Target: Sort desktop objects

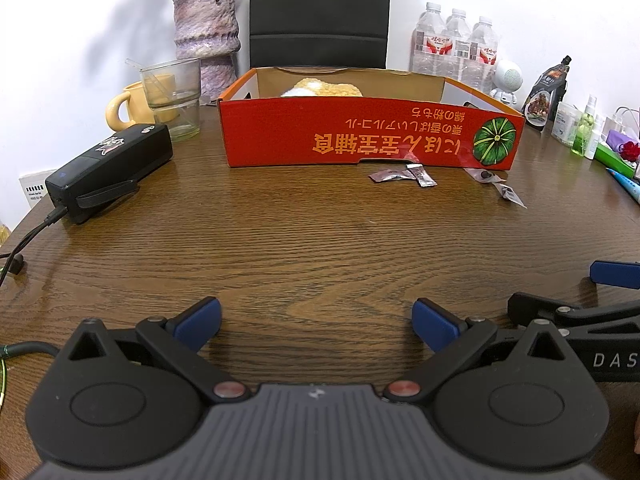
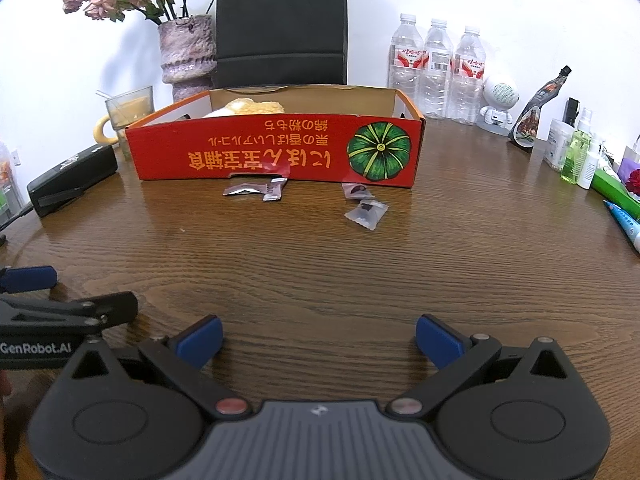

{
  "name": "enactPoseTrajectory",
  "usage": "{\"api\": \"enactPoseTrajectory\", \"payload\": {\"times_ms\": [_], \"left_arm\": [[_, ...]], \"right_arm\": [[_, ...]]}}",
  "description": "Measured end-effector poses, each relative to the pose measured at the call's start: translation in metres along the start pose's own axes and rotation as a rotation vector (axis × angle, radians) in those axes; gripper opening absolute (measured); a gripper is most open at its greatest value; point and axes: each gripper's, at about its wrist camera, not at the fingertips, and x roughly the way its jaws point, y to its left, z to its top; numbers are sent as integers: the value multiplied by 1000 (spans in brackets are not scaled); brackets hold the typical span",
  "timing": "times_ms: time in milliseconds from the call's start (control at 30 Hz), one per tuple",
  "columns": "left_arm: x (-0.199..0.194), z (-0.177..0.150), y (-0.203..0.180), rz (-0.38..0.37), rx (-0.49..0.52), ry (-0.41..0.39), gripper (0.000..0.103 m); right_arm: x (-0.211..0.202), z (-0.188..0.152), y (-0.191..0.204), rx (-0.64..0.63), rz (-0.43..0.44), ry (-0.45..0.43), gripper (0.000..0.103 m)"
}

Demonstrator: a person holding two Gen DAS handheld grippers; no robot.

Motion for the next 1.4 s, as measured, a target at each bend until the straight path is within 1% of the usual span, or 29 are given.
{"api": "enactPoseTrajectory", "payload": {"times_ms": [100, 200, 267, 300, 367, 433, 467, 500, 533, 567, 600, 633, 667, 700, 733, 767, 833, 867, 933, 1000, 1033, 1067, 1100, 1200, 1267, 1300, 1400], "left_arm": [[0, 0, 0, 3, -2, -1, 103], [0, 3, -4, 22, 7, -5, 103], [1, 11, -6, 3, 8, -11, 103], [0, 18, -8, -6, 8, -27, 103], [0, 32, -13, -20, 12, -58, 103], [10, 49, -22, -58, 60, -76, 103], [16, 57, -26, -77, 84, -85, 103], [25, 64, -30, -105, 90, -89, 103], [33, 70, -33, -123, 89, -77, 103], [42, 75, -37, -127, 98, -77, 103], [50, 81, -41, -132, 108, -77, 102], [57, 85, -45, -146, 149, -90, 101], [63, 86, -49, -162, 189, -97, 101], [72, 89, -51, -180, 238, -91, 98], [77, 90, -50, -184, 262, -88, 91], [83, 92, -49, -188, 286, -84, 81], [93, 98, -43, -203, 290, -75, 68], [98, 101, -40, -217, 287, -69, 65], [105, 105, -34, -245, 286, -58, 64], [111, 107, -29, -290, 291, -43, 60], [115, 108, -27, -313, 291, -34, 53], [118, 109, -25, -336, 292, -26, 42], [120, 109, -25, -342, 286, -23, 38], [122, 108, -25, -355, 285, -19, 34], [120, 106, -29, -357, 301, -20, 26], [118, 105, -31, -351, 302, -18, 24], [111, 100, -35, -314, 281, -2, 14]], "right_arm": [[0, 0, 0, 1, -2, 0, 103], [0, 0, 0, 1, -1, 0, 103], [-1, 3, -5, 2, 21, 3, 102], [-3, 7, -9, 7, 38, -3, 99], [-7, 18, -23, 27, 54, -50, 97], [-7, 32, -38, 45, 43, -108, 97], [-2, 40, -45, 49, 41, -116, 96], [4, 48, -52, 51, 40, -117, 86], [12, 55, -58, 61, 45, -99, 74], [21, 62, -64, 73, 51, -74, 70], [29, 67, -68, 86, 55, -50, 64], [35, 70, -70, 93, 60, -39, 61], [41, 73, -70, 98, 65, -32, 60], [46, 76, -69, 99, 66, -30, 59], [52, 77, -66, 93, 64, -29, 58], [58, 78, -63, 86, 62, -26, 56], [68, 78, -56, 62, 47, -11, 46], [72, 77, -53, 50, 38, -2, 45], [76, 76, -50, 40, 38, 4, 39], [78, 76, -48, 32, 39, 5, 36], [78, 76, -48, 27, 37, 4, 33], [77, 75, -48, 22, 36, 2, 32], [77, 75, -48, 21, 37, 2, 29], [76, 73, -48, 12, 31, -5, 24], [75, 72, -48, 6, 27, -12, 19], [75, 71, -48, 4, 27, -15, 19], [71, 68, -47, -4, 34, -22, 18]]}}
